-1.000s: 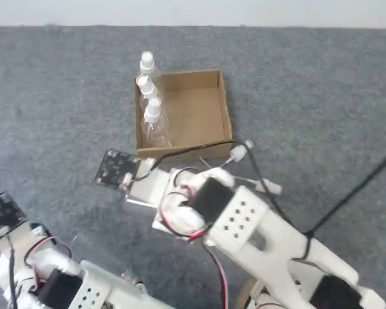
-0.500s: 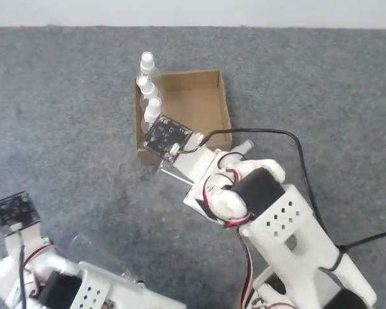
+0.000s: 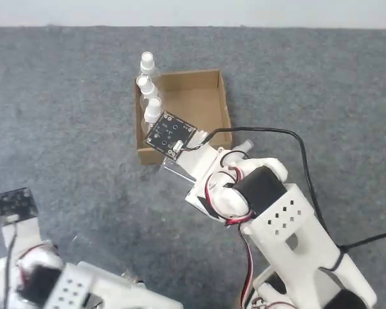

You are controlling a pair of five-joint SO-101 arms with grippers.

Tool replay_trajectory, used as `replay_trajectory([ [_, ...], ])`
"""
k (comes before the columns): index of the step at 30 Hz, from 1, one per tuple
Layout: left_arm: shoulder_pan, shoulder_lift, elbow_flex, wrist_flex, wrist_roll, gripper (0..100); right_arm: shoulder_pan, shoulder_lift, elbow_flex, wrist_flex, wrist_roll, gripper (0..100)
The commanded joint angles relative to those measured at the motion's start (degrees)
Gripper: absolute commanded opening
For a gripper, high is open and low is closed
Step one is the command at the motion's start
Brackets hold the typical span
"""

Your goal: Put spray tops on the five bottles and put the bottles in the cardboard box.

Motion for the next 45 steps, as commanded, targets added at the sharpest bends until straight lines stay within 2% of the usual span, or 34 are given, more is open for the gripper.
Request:
replay_trajectory([
  [1,0.18,18.90,-9.19,-0.62,-3.78,24,0.75,-2.24,-1.85,0.31,0.09,9.0],
  [12,0.44,42.73,-14.81,1.32,-18.11,24,0.75,-2.33,-0.35,0.31,0.09,9.0],
  [18,6.59,52.40,-14.81,-3.16,-17.85,24,0.84,-2.95,-0.35,0.40,0.09,9.0],
  [24,20.84,57.14,-14.81,-8.35,-4.40,24,1.54,-3.56,-0.79,2.42,0.09,9.0],
  [28,32.62,57.58,-15.16,-11.43,6.77,24,5.76,-7.34,-0.79,2.42,0.18,9.0],
  [36,54.51,57.58,-21.41,-11.60,27.16,24,14.64,-14.46,-0.44,2.42,0.62,9.0],
  [40,65.23,57.58,-24.84,-11.60,34.11,24,19.03,-14.73,-0.44,2.24,0.62,9.0],
  [45,75.96,57.58,-27.65,-11.60,38.59,24,24.40,-14.73,-0.70,1.80,0.62,9.0],
])
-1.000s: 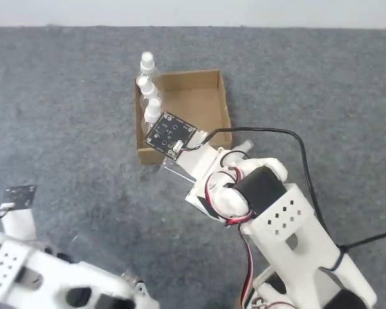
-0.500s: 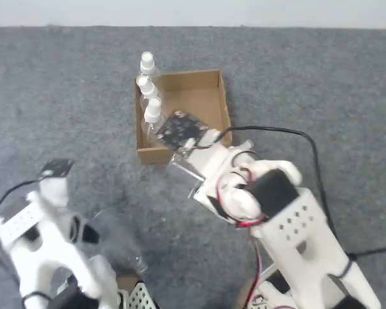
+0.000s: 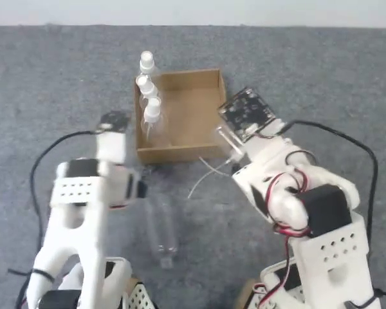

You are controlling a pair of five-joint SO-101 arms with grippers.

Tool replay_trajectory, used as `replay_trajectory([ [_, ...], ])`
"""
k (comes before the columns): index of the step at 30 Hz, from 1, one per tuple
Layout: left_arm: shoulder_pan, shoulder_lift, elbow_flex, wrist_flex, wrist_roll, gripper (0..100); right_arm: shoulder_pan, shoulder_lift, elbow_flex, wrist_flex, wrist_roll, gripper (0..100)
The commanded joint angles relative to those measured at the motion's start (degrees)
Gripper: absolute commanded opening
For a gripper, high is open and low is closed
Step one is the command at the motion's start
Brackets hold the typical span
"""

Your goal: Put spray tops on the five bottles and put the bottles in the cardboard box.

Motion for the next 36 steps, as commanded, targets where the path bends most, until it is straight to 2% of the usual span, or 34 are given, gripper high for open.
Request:
replay_trajectory([
  [1,8.70,0.00,-5.32,-0.53,4.48,24,5.23,-1.71,-0.79,-0.31,0.62,9.0],
  [4,10.37,0.00,-8.40,0.00,5.01,24,7.43,-1.71,-0.79,-0.40,0.62,9.0],
  [7,10.20,0.00,-14.46,4.66,5.01,24,9.98,-1.71,-0.79,-0.48,0.62,9.0],
  [11,7.12,0.00,-22.37,10.81,5.01,24,13.49,-1.63,-0.53,-1.80,0.53,9.0],
  [14,3.96,0.00,-24.40,11.78,5.01,24,15.78,-1.54,-0.53,-2.33,-0.70,9.0],
  [19,0.62,0.00,-23.34,11.69,4.92,24,19.74,-1.54,-0.44,-2.42,-10.64,9.0],
  [26,-2.46,0.00,-21.23,11.60,5.27,24,26.42,-0.66,-0.44,-1.98,-19.34,9.5],
  [32,-5.45,-0.09,-17.80,9.23,10.29,24,29.41,9.45,1.76,-2.51,-32.26,9.5],
  [36,-7.12,-0.09,-15.69,6.95,13.01,24,30.55,17.36,2.37,-6.46,-36.04,9.1],
])
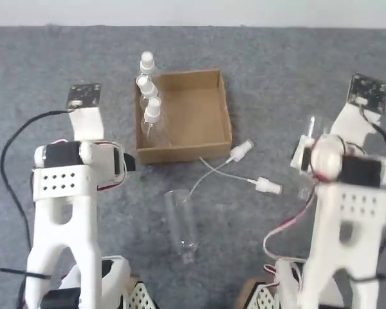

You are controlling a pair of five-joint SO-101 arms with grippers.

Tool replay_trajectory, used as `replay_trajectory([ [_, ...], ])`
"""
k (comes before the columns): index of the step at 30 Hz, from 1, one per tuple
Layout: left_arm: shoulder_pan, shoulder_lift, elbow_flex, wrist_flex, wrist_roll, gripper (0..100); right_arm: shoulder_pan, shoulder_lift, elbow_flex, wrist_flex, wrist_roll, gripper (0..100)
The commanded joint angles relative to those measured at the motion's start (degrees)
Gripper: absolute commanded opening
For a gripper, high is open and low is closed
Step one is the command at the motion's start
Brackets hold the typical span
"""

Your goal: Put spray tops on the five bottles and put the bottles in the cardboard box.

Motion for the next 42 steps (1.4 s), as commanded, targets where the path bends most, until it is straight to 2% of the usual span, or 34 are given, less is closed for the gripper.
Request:
replay_trajectory([
  [1,-2.20,-0.18,0.75,-3.87,3.69,24,1.98,7.78,-0.44,-5.14,-5.63,9.0],
  [11,-7.38,-0.18,8.31,-13.54,8.97,24,4.44,13.14,-0.18,-13.05,-18.81,7.3],
  [14,-9.32,-0.18,9.01,-14.86,9.32,24,4.62,13.05,-0.18,-15.87,-19.87,0.1],
  [19,-10.37,-0.18,10.68,-17.58,9.32,24,4.53,13.58,3.34,-20.26,-20.13,1.9],
  [24,-10.37,-0.18,11.38,-18.37,9.32,24,4.35,13.58,11.87,-30.29,-20.31,1.9],
  [27,-10.55,-0.18,11.38,-18.37,9.32,24,4.35,13.58,15.74,-34.33,-25.05,1.9],
  [30,-10.64,-0.18,11.38,-18.37,9.23,24,4.26,13.58,17.05,-35.30,-30.07,2.3],
  [38,-10.64,-0.18,11.47,-18.37,9.23,24,1.63,13.58,18.37,-34.51,-30.86,2.4],
  [42,-10.55,-0.18,11.47,-18.37,9.23,24,1.54,13.58,18.55,-34.51,-40.70,2.4],
])
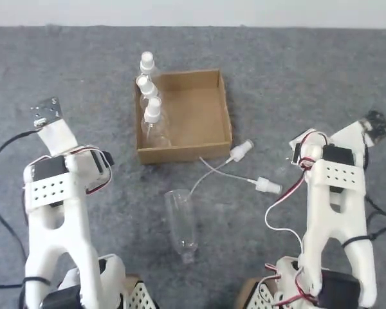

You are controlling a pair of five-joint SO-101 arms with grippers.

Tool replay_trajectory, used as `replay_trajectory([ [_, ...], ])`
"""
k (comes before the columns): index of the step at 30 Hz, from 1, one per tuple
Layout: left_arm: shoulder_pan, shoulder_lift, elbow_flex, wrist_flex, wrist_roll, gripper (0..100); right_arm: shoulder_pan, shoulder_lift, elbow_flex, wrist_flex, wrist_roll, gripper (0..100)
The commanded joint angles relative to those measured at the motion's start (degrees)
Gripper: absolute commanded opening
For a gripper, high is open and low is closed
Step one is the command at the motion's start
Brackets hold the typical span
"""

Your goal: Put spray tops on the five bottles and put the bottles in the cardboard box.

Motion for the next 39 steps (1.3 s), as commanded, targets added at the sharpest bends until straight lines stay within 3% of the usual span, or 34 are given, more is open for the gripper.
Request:
replay_trajectory([
  [1,0.09,-0.18,-0.40,-1.32,0.53,24,-0.92,-0.31,-0.88,-0.40,-9.58,2.4],
  [8,0.00,-0.18,-0.40,-1.32,0.44,24,-1.01,-0.22,-0.62,-0.40,-15.65,3.2],
  [16,0.00,-0.18,-0.40,-1.32,0.35,24,-4.35,6.90,-1.05,-0.40,-15.65,29.2],
  [22,-0.09,-0.18,-0.40,-1.32,0.26,24,-4.88,10.42,-3.52,0.13,-16.00,26.5],
  [30,-0.09,-0.18,-0.40,-1.32,0.26,24,-4.88,3.56,-3.78,4.44,-15.56,25.9],
  [39,-0.09,-0.18,-0.40,-1.32,0.18,24,-5.41,-10.51,-3.78,11.56,-2.37,25.9],
])
